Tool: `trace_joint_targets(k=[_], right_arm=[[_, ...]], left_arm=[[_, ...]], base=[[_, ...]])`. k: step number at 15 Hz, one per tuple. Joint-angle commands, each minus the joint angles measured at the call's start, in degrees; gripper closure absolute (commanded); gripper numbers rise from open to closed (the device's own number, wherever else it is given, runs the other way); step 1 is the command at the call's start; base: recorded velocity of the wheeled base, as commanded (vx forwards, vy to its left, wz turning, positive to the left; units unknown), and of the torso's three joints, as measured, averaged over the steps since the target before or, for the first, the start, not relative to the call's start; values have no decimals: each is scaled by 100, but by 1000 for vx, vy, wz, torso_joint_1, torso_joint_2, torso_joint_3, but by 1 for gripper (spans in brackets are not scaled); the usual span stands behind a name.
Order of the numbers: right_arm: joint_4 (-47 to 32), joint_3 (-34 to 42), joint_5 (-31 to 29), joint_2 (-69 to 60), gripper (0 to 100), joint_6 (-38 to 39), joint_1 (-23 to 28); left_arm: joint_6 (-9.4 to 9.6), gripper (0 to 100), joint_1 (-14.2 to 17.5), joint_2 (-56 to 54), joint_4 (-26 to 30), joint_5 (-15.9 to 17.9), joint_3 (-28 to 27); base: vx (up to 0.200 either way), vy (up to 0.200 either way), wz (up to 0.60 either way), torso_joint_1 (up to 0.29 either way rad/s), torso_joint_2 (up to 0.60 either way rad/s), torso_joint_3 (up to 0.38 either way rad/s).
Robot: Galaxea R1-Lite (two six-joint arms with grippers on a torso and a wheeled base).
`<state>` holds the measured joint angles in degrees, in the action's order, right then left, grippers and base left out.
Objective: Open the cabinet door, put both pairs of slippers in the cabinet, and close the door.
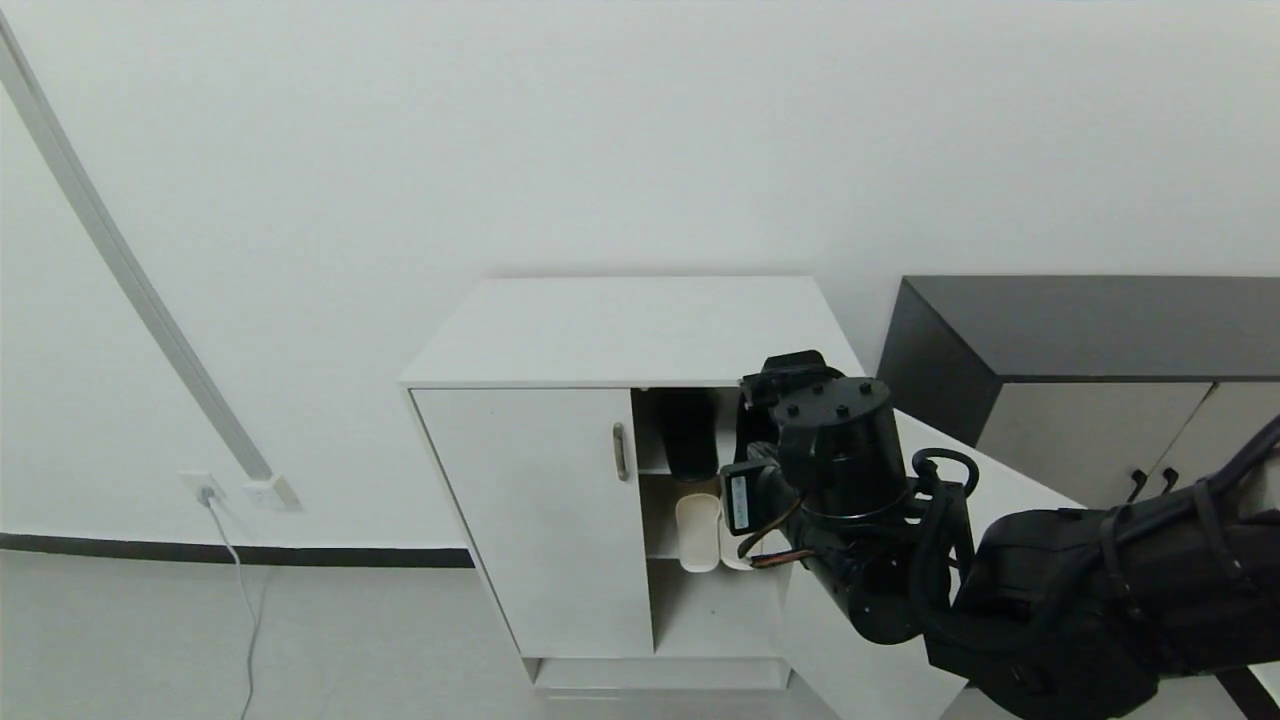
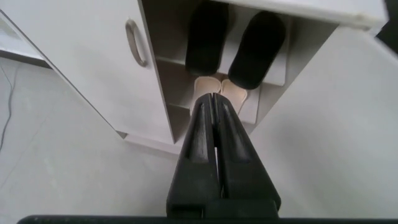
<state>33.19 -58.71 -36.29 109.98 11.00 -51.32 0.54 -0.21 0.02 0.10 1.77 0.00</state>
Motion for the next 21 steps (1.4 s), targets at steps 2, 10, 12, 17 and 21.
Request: trace_joint_targets(k=[2,10,12,17,21], right_arm=[[3,0,-1,-3,100,-1,8],[91,-18,17,93,100,-1,263],[222,-9,34,146,100,-10,298],[416,88,26,234,100,-168,307],[416,88,34,260,100,-168,465]], left_arm=[[-1,100,-6,-2,-1,-1,0],[-1,100,-6,6,-1,-1,0],[-1,100,-6,6,-1,8,0],[-1,100,-6,-2,-1,-1,0],[-1,100,3,6,-1,-1,0]], base=[[0,0,0,269,-610,-337],[0,0,0,185,-404,-226],[0,0,0,139,-324,-163],[0,0,-120,18,-26,-19],[0,0,-600,6,-1,2]])
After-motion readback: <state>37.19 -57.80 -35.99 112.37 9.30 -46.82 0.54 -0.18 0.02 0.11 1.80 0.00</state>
